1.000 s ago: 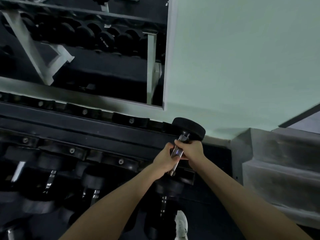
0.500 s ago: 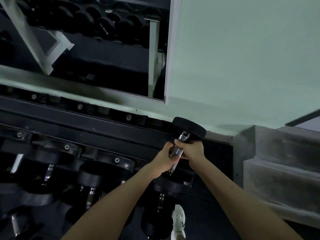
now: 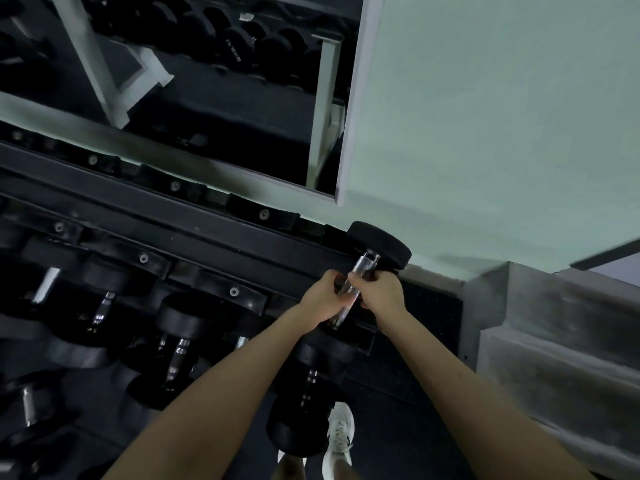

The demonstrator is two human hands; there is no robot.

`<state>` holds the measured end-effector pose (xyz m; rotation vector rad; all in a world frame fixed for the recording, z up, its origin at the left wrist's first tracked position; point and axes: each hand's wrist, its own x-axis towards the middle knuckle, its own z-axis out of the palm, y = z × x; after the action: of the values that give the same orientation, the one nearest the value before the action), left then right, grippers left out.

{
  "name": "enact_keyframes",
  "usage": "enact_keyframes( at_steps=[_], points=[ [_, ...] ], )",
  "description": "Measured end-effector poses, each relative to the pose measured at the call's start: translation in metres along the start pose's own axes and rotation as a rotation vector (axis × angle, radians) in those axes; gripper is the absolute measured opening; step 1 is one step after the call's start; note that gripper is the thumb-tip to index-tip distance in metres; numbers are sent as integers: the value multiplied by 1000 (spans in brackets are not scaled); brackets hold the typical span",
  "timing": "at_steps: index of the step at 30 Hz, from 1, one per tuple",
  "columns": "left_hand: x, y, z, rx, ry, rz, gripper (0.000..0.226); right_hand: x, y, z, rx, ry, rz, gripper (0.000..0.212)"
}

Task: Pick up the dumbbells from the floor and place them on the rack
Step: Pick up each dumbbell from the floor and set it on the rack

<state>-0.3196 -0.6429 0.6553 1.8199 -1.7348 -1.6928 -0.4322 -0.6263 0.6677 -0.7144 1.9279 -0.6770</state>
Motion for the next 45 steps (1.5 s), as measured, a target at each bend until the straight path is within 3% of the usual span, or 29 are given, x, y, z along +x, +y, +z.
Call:
enact_keyframes(
  at_steps=[5,7,10,17,21,23,27,31,34,39,45],
  points=[
    [-25,-6,-19,-179,223,-16,45,-32,2,-5,-71,37,-139,28],
    [-39,-16,-31,-274,322,-7,39,-47,-1,-4,-96,49,-195,43],
    [-71,-45,-47,-418,443,-21,25,-75,-4,9,-113,32,-297,47],
    [-171,-151,-71,-548,589,-161,15,-166,17,81,-116,-261,-432,35],
    [-244,-248,-71,-582,666,-275,3,-222,77,150,-204,-426,-379,27],
    [-285,-299,-63,-618,690,-329,12,-250,116,183,-238,-502,-311,23],
    [-368,-403,-35,-673,696,-437,2,-307,208,236,-304,-490,-211,21],
    [-429,-507,9,-722,608,-545,5,-352,308,278,-381,-438,-101,20],
    [-454,-572,44,-740,550,-639,12,-374,365,301,-454,-425,-6,32],
    [-442,-639,88,-779,504,-731,13,-376,433,332,-595,-452,31,34],
    [-369,-693,134,-844,495,-784,20,-331,494,380,-675,-481,87,37]
  ],
)
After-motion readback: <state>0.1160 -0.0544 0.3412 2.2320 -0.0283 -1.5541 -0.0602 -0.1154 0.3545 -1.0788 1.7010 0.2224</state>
